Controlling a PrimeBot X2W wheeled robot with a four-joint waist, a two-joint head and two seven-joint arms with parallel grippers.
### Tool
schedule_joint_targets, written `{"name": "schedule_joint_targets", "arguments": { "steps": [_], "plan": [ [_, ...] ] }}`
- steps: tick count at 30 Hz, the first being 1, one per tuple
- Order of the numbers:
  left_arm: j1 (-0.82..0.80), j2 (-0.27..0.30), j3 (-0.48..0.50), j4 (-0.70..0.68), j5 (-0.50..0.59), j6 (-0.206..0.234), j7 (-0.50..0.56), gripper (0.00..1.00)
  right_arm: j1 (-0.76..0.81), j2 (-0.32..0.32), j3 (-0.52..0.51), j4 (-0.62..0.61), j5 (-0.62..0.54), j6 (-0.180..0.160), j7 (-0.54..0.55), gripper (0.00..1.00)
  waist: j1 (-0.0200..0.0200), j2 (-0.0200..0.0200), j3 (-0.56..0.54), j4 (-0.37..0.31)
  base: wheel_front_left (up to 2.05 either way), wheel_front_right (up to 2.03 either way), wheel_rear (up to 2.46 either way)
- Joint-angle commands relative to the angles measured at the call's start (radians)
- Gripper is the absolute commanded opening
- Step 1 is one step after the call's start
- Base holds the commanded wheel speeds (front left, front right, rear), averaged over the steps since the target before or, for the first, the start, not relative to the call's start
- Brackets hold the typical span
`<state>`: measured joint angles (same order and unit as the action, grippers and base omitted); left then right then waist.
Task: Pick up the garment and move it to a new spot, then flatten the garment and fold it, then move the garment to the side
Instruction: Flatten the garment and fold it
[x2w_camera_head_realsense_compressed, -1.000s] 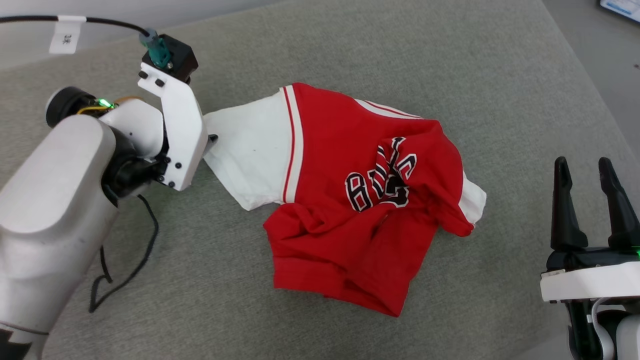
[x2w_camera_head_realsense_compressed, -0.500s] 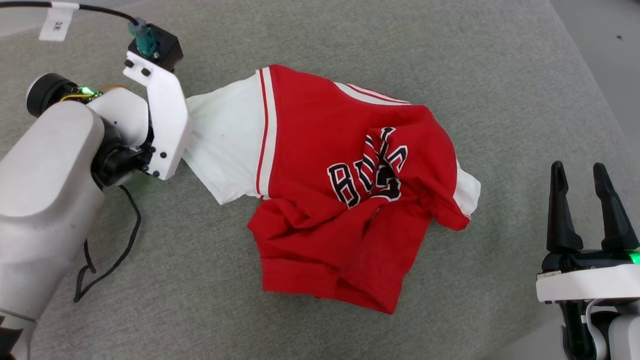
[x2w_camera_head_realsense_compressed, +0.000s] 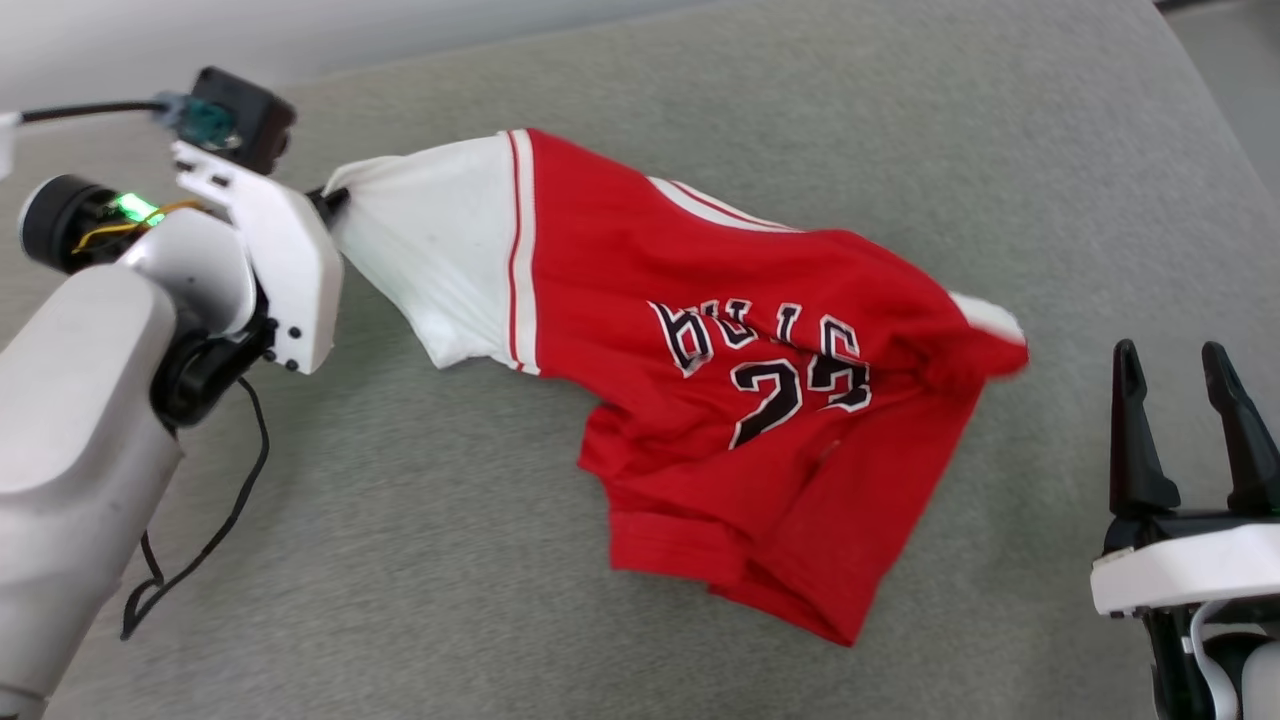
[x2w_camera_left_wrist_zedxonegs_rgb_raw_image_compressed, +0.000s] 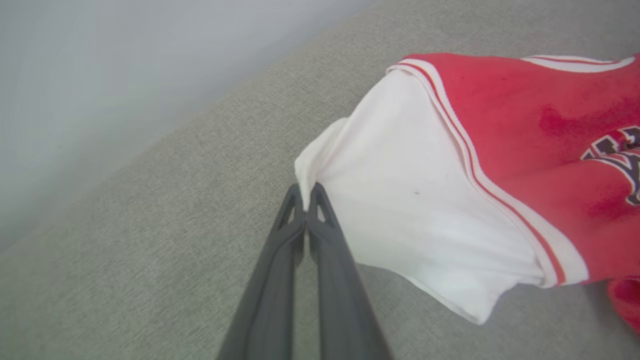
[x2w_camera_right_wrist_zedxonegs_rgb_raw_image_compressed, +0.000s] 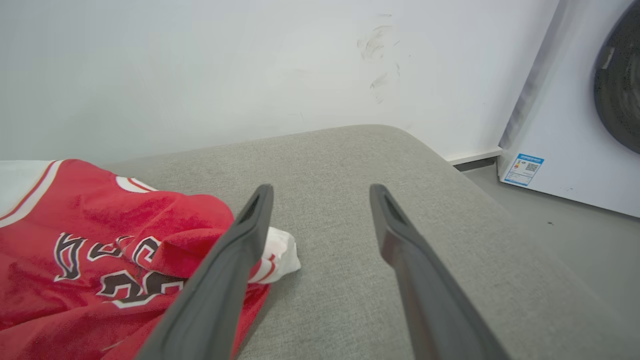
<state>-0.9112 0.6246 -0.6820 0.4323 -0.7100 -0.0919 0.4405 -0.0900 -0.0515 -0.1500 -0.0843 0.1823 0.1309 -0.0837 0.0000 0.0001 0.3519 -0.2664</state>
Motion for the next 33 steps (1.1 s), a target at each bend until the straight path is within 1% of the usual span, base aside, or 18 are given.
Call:
{"name": "schedule_joint_targets", "arguments": {
  "steps": [1, 6, 7, 12, 17, 21, 22, 23, 27, 29, 33],
  "plan": [
    [0.030, 0.015, 0.022, -0.021, -0.009, 0.019, -0.038, 0.00, 0.015, 0.002, -0.003, -0.010, -0.010, 0.000, 0.013, 1.00, 0.0000, -0.0001, -0.050, 0.058, 0.00, 0.00, 0.00],
    [0.126, 0.057, 0.061, -0.105, -0.025, 0.065, -0.120, 0.00, 0.038, 0.000, -0.014, -0.027, -0.026, 0.000, 0.058, 1.00, 0.0000, -0.0001, -0.099, 0.123, 0.00, 0.00, 0.00],
    [0.126, 0.057, 0.061, -0.105, -0.025, 0.065, -0.120, 0.00, 0.038, 0.000, -0.014, -0.027, -0.026, 0.000, 0.058, 1.00, 0.0000, -0.0001, -0.099, 0.123, 0.00, 0.00, 0.00],
    [0.251, 0.103, 0.093, -0.190, -0.055, 0.126, -0.157, 0.00, 0.057, -0.010, -0.015, -0.042, -0.032, 0.000, 0.093, 1.00, 0.0000, -0.0001, -0.137, 0.174, 0.00, 0.00, 0.00],
    [0.388, 0.133, 0.131, -0.237, -0.098, 0.190, -0.203, 0.00, 0.072, -0.018, -0.009, -0.053, -0.034, 0.000, 0.118, 1.00, 0.0000, -0.0001, -0.171, 0.208, 0.00, 0.00, 0.00],
    [0.488, 0.136, 0.136, -0.264, -0.122, 0.218, -0.236, 0.00, 0.083, -0.022, -0.006, -0.057, -0.032, 0.000, 0.135, 1.00, 0.0000, -0.0001, -0.194, 0.233, 0.00, 0.00, 0.00],
    [0.507, 0.134, 0.132, -0.267, -0.123, 0.221, -0.243, 0.36, 0.087, -0.024, -0.004, -0.057, -0.031, 0.000, 0.140, 1.00, 0.0000, -0.0001, -0.199, 0.239, 0.00, 0.00, 0.00],
    [0.520, 0.131, 0.127, -0.270, -0.117, 0.225, -0.251, 1.00, 0.092, -0.026, -0.001, -0.056, -0.030, 0.000, 0.143, 1.00, 0.0000, -0.0001, -0.204, 0.244, 0.00, 0.00, 0.00],
    [0.548, 0.090, 0.120, -0.283, -0.095, 0.239, -0.327, 1.00, 0.097, -0.029, 0.004, -0.051, -0.023, 0.000, 0.150, 1.00, 0.0000, -0.0001, -0.225, 0.263, 0.00, 0.00, 0.00],
    [0.552, 0.074, 0.122, -0.293, -0.075, 0.238, -0.389, 1.00, 0.103, -0.032, 0.010, -0.049, -0.022, 0.000, 0.152, 1.00, 0.0000, -0.0001, -0.236, 0.271, 0.00, 0.00, 0.00],
    [0.572, 0.041, 0.121, -0.321, -0.022, 0.251, -0.525, 1.00, 0.111, -0.036, 0.017, -0.049, -0.015, 0.000, 0.154, 1.00, 0.0000, -0.0001, -0.259, 0.283, 0.00, 0.00, 0.00]
  ]
}}
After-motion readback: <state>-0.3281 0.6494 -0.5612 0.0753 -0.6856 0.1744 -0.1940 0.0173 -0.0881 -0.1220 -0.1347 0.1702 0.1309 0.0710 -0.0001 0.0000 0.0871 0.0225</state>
